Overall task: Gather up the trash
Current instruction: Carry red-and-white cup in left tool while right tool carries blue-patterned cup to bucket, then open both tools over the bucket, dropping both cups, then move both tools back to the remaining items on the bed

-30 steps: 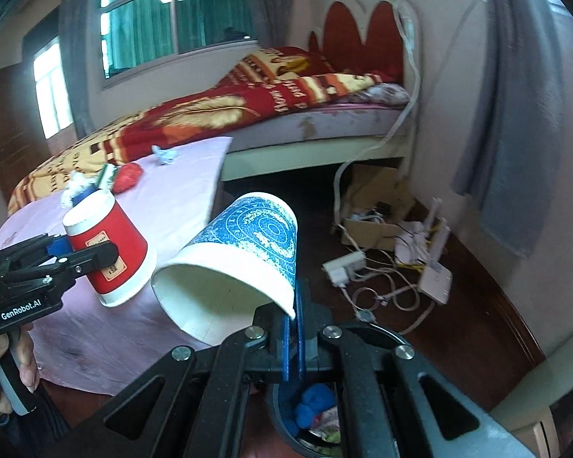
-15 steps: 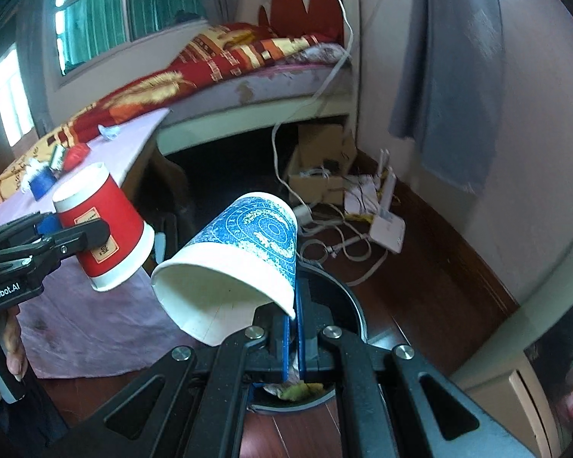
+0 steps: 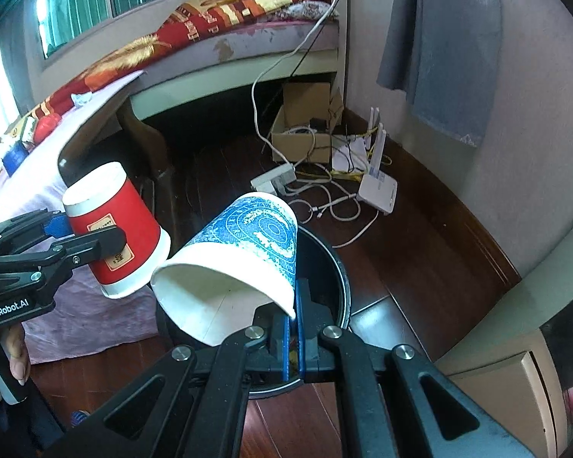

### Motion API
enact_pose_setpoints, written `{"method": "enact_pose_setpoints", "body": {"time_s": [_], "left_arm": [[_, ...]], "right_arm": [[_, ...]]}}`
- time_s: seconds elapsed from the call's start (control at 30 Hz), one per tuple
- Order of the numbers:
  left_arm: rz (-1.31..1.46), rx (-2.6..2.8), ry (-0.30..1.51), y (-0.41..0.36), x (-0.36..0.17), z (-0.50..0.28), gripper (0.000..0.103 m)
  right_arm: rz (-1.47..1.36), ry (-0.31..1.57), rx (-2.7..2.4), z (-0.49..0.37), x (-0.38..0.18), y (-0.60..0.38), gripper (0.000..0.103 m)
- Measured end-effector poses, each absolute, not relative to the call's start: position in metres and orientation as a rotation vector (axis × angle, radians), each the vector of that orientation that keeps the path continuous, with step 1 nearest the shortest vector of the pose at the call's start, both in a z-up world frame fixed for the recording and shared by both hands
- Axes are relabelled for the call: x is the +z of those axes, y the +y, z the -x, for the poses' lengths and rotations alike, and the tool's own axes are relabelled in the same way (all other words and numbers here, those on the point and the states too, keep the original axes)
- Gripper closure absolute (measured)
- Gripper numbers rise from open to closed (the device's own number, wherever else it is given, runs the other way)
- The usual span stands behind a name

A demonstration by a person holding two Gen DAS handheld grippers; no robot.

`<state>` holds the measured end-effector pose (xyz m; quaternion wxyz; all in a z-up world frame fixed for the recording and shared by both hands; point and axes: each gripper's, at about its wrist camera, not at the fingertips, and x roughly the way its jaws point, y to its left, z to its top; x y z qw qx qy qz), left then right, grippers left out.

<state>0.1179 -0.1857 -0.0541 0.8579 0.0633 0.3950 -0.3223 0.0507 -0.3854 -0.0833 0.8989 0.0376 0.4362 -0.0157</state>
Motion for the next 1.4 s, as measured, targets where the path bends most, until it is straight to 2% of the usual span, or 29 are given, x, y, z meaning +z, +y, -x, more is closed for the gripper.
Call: {"method": "enact_pose_setpoints", "body": {"time_s": [0.6,0.7,0.73,0.77,0.8,0.83,0.93,1.0,1.4], "left_arm": [[-0.135,-0.698,0.929,-0.202,-0.096,-0.138,0.052],[-0.156,-0.675,0.953,-0.209,-0.109,-0.14,0.038],[-0.169,-0.648,0.952,-0.209,-0.111,-0.14,0.02],[-0.169,-0.625,0.956,-0.207,-0.114,-0.141,0.01],[-0.161,-0.612,0.959,-0.203,-0.115,-0.142,0.005],[-0.158,-0.6,0.964,-0.201,-0.117,-0.142,0.0],[-0.186,-0.558,0.973,-0.195,-0.122,-0.142,0.0],[-0.194,-0.542,0.966,-0.192,-0.123,-0.141,0.0],[-0.187,-0.498,0.915,-0.177,-0.101,-0.134,0.0]], "right_arm": [[-0.066,0.998,-0.019,-0.084,-0.126,-0.387,0.1],[-0.018,1.047,-0.03,-0.093,-0.141,-0.385,0.097],[0.015,1.081,-0.069,-0.096,-0.149,-0.387,0.09],[0.028,1.112,-0.106,-0.096,-0.156,-0.391,0.05],[0.016,1.114,-0.12,-0.094,-0.159,-0.397,0.014],[0.002,1.109,-0.134,-0.092,-0.161,-0.402,0.009],[-0.004,1.107,-0.157,-0.089,-0.16,-0.409,0.008],[-0.002,1.095,-0.172,-0.087,-0.156,-0.408,0.0],[0.022,1.019,-0.17,-0.077,-0.13,-0.396,0.0]]}}
